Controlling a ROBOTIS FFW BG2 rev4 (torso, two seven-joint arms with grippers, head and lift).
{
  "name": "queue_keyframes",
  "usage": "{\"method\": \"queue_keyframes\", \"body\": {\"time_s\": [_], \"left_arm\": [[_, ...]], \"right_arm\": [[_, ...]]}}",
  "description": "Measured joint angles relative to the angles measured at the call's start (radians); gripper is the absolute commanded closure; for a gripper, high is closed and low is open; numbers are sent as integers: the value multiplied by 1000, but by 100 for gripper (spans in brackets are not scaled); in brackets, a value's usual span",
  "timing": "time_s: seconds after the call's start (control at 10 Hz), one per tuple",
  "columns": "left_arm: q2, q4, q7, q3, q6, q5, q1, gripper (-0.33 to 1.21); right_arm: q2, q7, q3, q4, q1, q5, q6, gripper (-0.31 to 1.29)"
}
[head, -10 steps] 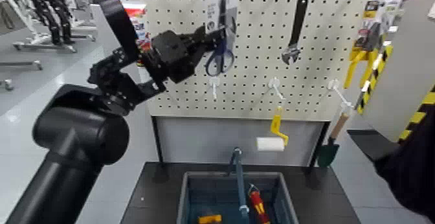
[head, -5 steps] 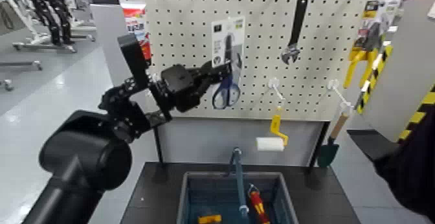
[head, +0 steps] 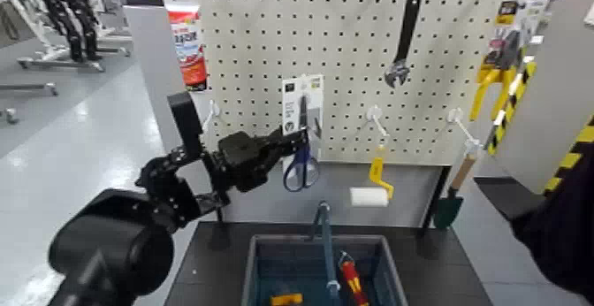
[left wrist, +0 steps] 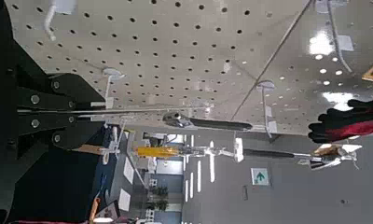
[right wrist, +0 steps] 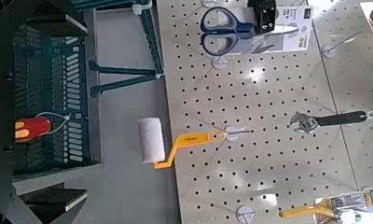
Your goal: Put the blue scissors into the crate.
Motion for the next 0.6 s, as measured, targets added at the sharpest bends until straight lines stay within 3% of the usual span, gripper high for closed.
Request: {"method": "queue_keyframes", "body": {"time_s": [0.6], "left_arm": [[3, 26, -17, 20, 56, -6, 66, 118]], "right_arm": [[0, 0, -1, 0, -1, 0, 1, 9]]}}
